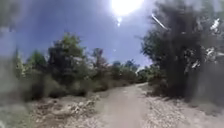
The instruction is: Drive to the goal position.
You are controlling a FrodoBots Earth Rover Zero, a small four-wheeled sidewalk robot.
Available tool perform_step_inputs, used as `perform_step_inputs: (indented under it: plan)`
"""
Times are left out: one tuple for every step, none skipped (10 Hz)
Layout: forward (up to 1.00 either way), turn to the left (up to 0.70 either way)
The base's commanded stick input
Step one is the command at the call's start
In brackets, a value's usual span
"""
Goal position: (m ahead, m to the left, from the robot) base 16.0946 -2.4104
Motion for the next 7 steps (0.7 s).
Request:
perform_step_inputs:
  plan:
    - [0.85,0.00]
    - [0.85,0.00]
    - [0.85,0.00]
    - [0.85,0.00]
    - [0.85,0.00]
    - [0.85,0.00]
    - [0.85,0.00]
